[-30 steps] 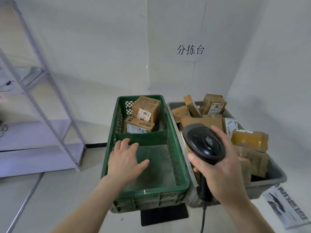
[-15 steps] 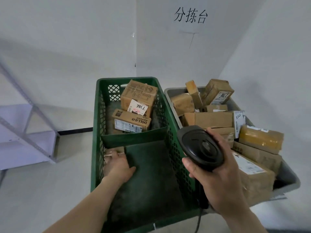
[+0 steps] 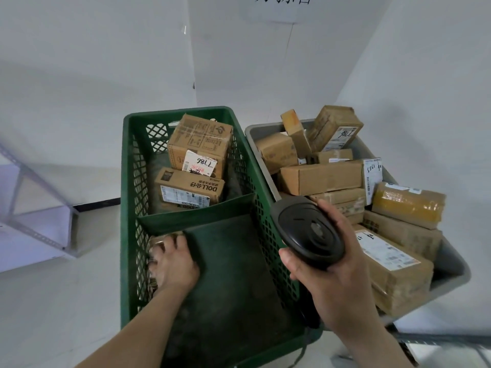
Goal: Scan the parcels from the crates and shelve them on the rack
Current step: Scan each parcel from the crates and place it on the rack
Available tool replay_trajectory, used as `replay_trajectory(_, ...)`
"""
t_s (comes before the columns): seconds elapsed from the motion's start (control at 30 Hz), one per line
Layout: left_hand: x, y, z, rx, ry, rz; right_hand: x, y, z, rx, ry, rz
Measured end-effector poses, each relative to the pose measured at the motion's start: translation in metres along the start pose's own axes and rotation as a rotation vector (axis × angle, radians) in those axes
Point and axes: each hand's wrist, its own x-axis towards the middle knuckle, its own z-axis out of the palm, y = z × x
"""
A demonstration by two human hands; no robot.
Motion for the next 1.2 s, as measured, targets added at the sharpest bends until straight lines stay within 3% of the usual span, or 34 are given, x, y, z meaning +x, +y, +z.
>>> replay_trajectory(0.2, -0.006, -0.003, 0.001, -0.184, 0.07, 0.021, -0.004, 0.002, -0.006, 0.032, 0.013, 0.018)
replay_trajectory(0.33, -0.019, 0.004, 0.014, -0.112, 0.011, 0.339, -0.005, 0.003, -0.009, 0.041, 0.002, 0.015)
replay_trajectory(0.4, -0.022, 0.006, 0.023, -0.191, -0.02, 0.43, -0.006, 0.003, -0.01, 0.038, -0.006, 0.007)
replay_trajectory(0.5, -0.025, 0.002, 0.03, -0.403, 0.01, 0.268, -0.007, 0.005, -0.011, 0.053, -0.006, 0.014)
replay_trajectory(0.57, -0.027, -0.001, 0.029, -0.367, -0.04, 0.049, -0.008, 0.006, -0.011, 0.061, -0.001, 0.032)
replay_trajectory(0.63, -0.029, -0.004, 0.03, -0.257, -0.161, -0.027, -0.009, 0.007, -0.011, 0.065, 0.0, 0.049)
replay_trajectory(0.87, -0.045, 0.03, 0.031, -0.354, -0.19, 0.166, -0.013, 0.005, -0.016, 0.047, -0.017, 0.059)
replay_trajectory(1.0, -0.06, 0.057, 0.042, -0.434, -0.288, 0.274, -0.014, 0.007, -0.022, 0.044, -0.011, 0.064)
replay_trajectory(1.2, -0.059, 0.059, 0.029, -0.39, -0.453, 0.287, -0.017, 0.009, -0.035, 0.05, 0.004, 0.049)
